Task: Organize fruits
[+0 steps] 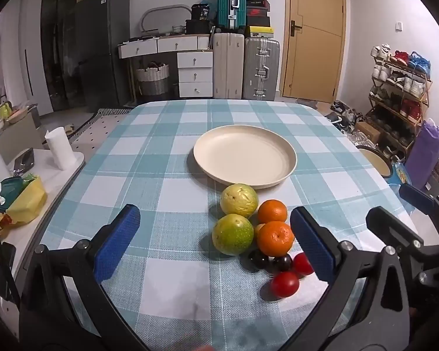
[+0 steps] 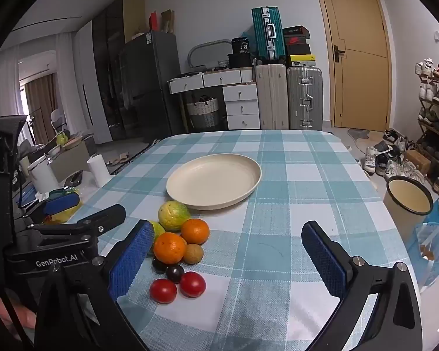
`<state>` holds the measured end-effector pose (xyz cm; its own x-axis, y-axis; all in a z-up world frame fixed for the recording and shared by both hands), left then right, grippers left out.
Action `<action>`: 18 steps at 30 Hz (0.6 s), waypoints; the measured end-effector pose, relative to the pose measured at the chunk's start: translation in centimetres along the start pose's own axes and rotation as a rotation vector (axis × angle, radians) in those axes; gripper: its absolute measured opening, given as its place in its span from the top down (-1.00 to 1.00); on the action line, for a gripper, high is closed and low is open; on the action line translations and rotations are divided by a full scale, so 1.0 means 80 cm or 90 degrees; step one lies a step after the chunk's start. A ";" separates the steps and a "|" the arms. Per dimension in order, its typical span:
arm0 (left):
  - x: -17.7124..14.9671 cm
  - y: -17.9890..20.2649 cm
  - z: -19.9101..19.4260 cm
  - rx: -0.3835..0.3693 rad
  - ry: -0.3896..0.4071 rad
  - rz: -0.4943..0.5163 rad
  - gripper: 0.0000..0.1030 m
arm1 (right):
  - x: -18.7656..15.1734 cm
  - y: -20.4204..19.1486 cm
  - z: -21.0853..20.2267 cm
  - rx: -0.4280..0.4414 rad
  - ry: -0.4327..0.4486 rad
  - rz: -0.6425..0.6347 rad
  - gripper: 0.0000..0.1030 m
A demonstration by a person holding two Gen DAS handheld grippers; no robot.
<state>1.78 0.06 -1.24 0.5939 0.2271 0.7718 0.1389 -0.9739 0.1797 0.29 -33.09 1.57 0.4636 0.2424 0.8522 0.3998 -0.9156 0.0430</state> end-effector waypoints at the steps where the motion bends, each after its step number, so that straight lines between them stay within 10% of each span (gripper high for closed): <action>1: 0.001 0.000 0.000 -0.006 0.003 -0.001 -0.99 | 0.000 0.001 -0.001 0.002 0.011 0.008 -1.00; 18: -0.003 -0.002 -0.019 0.010 0.054 0.009 -0.99 | -0.001 0.000 -0.003 -0.016 0.011 -0.003 -1.00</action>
<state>0.41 0.13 -0.52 0.5264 0.2125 0.8232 0.1446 -0.9765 0.1596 0.07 -33.18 1.62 0.4476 0.2412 0.8611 0.3821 -0.9222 0.0596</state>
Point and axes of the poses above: each gripper's, at about its wrist camera, not at the fingertips, and z roughly the way its jaws point, y to its right, x to its top, the point moved 2 cm from there along z, roughly the way its jaws point, and after that the axes turned 12 degrees about -z, right-handed, at the moved point
